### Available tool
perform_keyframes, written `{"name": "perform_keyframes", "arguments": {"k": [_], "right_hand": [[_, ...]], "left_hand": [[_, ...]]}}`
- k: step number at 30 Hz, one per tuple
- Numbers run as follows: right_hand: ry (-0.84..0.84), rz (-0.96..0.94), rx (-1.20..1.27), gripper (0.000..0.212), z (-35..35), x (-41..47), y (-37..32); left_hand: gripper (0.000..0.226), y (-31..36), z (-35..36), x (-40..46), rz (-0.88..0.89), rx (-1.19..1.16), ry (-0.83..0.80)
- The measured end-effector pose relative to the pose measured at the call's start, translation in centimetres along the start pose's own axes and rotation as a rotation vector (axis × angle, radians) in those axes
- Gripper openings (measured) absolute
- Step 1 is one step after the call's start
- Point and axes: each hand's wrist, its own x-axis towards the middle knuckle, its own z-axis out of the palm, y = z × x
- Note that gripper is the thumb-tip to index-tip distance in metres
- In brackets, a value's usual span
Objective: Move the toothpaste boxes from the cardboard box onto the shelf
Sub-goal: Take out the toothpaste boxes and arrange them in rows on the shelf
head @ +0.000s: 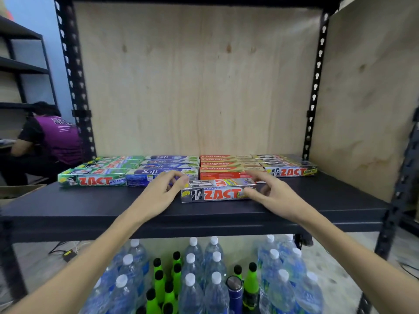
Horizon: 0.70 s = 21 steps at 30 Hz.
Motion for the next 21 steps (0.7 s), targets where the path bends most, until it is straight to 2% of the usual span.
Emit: {"name": "perform_keyframes", "arguments": {"k": [2,8,15,21], "right_hand": [[-0.004,-0.037,-0.049,0.067,0.0,-0.2,-0.3],[-0.006,-0.045,-0.094,0.067,-1.2,-0.7,0.4],[0.06,0.135,-0.209,0.065,-8.4,-4.4,4.9],[0.164,0.258,-0.292,0.091,-12.9,-5.1,8.7]], "left_hand": [[0.038,0.3,0.0,-0.2,0.025,-0.017,-0.01],[0.043,1.3,0.7,-0.3,0.116,0.068,-0.021],[0.053,8.0,8.8,3.3,0.265,0.193,-0.033],[0.049,13.4,15.3,6.8,0.327,0.276,0.018]]}}
